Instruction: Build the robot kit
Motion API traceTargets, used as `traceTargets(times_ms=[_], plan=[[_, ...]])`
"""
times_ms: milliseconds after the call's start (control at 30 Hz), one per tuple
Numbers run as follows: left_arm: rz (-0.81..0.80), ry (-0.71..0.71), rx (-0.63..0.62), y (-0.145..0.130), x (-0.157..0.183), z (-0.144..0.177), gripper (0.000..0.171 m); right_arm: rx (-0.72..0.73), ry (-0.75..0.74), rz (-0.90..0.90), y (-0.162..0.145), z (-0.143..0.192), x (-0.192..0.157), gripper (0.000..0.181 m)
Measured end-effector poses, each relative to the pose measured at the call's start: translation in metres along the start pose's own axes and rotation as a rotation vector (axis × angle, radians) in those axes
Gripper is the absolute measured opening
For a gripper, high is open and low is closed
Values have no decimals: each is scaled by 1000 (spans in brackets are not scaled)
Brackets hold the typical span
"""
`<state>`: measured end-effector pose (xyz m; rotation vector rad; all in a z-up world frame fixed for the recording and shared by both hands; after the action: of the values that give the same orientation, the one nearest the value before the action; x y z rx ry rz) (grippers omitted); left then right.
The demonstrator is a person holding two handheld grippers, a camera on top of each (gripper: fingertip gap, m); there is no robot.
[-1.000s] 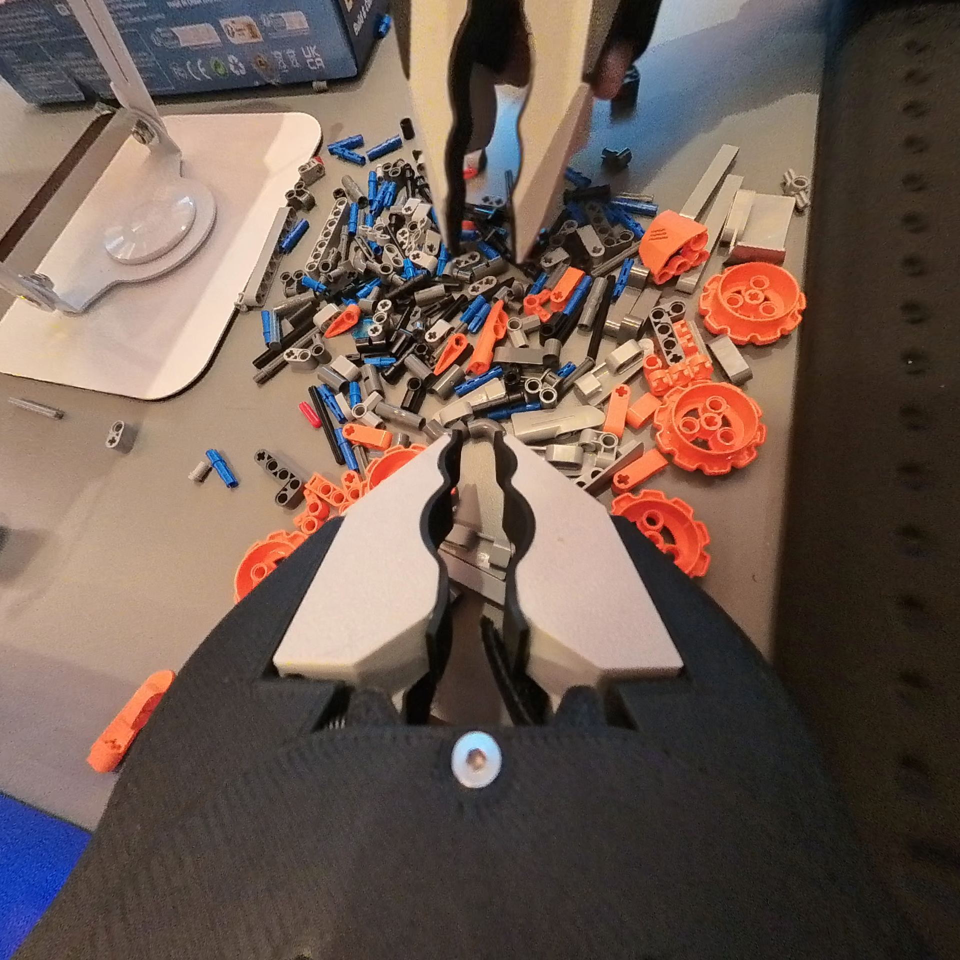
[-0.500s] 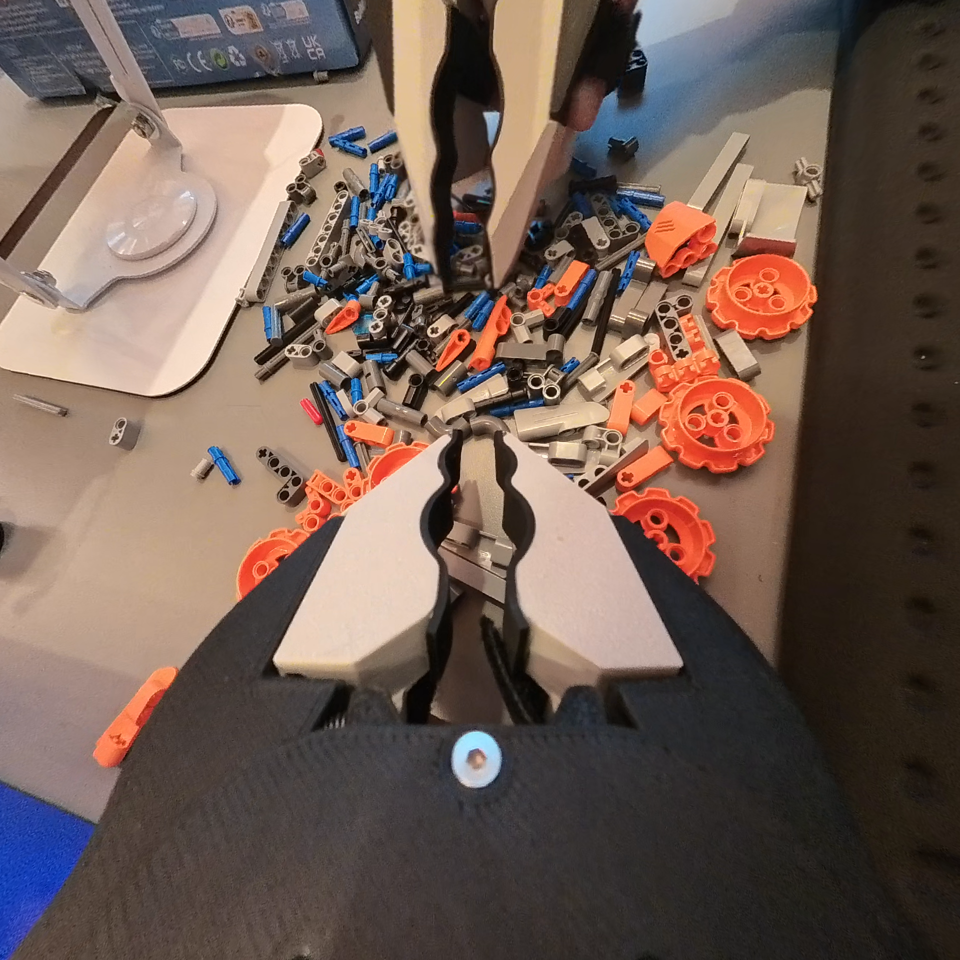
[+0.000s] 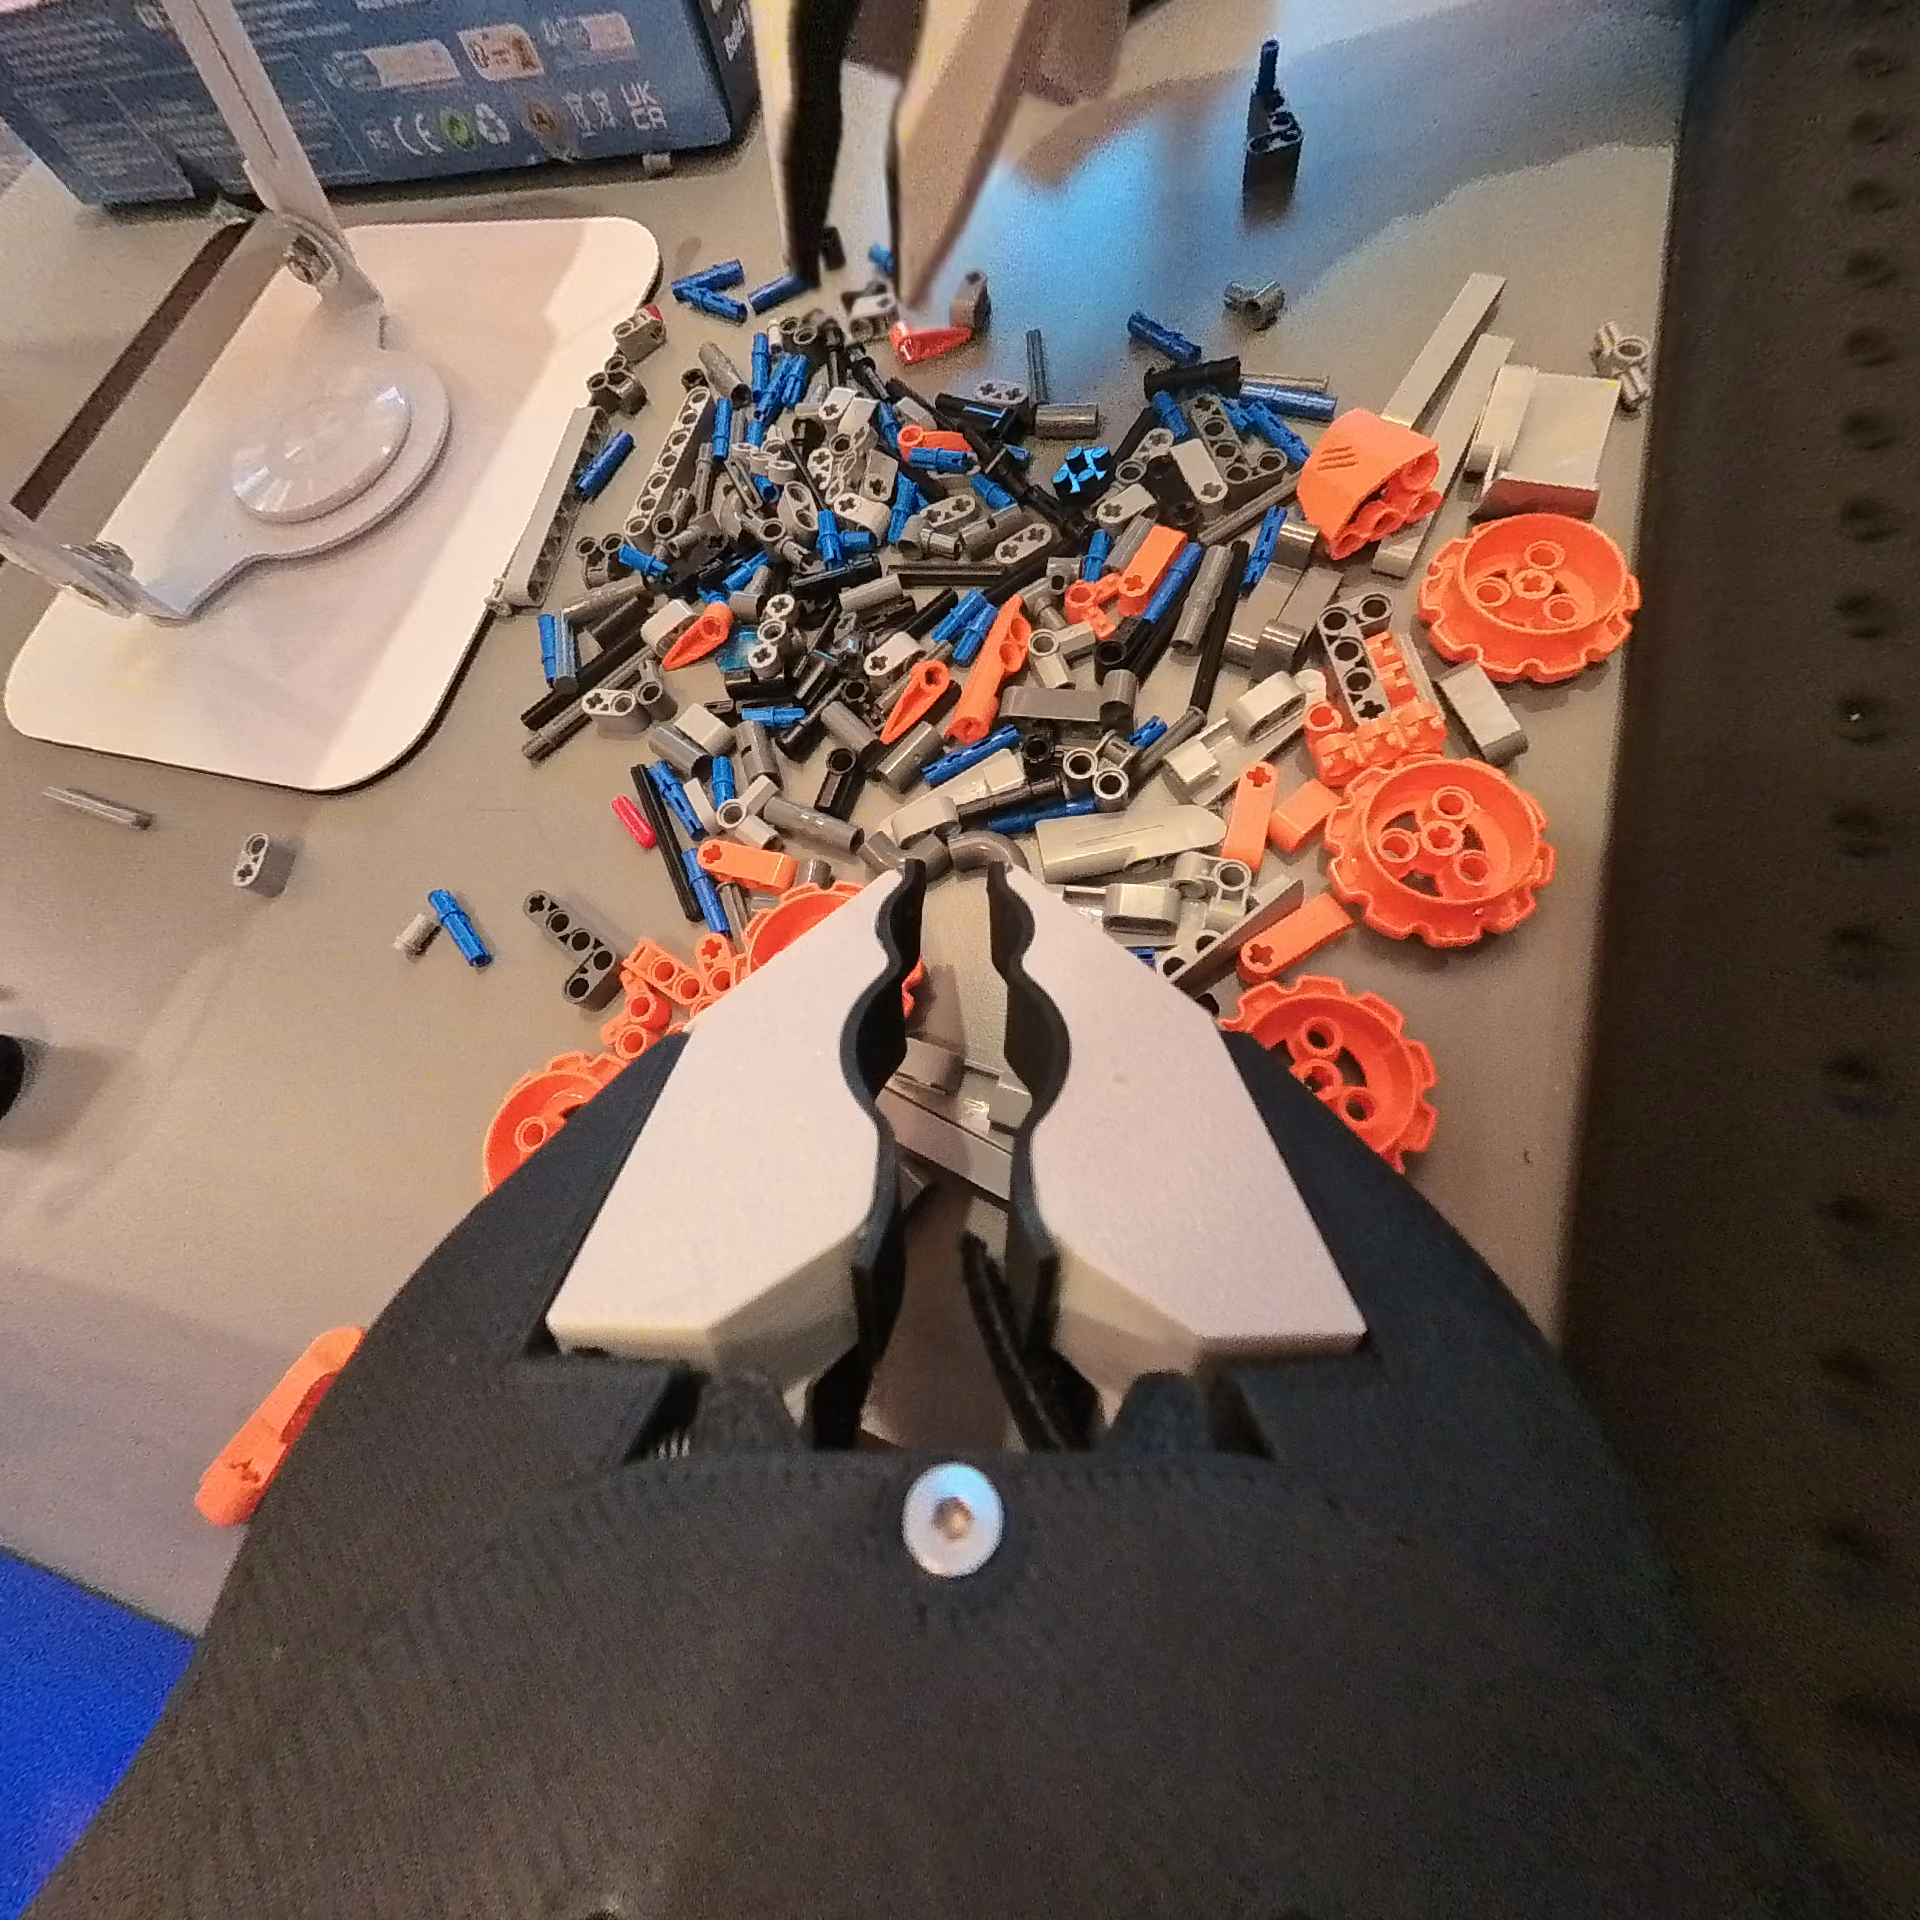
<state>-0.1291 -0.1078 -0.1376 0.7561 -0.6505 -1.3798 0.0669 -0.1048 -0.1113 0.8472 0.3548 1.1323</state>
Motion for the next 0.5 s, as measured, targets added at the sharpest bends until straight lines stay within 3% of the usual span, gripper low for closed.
traceTargets(times_ms=[200,500], plan=[[2,-3,10,1,0,1,10,93,-126,-23,4,27,18,10],[0,-1,13,2,0,1,9,82,-144,-25,-2,29,22,9]])
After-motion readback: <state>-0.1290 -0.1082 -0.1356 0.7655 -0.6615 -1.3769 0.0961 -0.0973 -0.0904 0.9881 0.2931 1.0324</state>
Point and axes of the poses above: each gripper's, where its closed fingertips meet, z back along the fingers, y out of its top, x = y × z across the jaws, the point moved 5 cm from there along z, back along the fingers, and after that the axes turned 11 degrees about z, right-handed, at the moved point
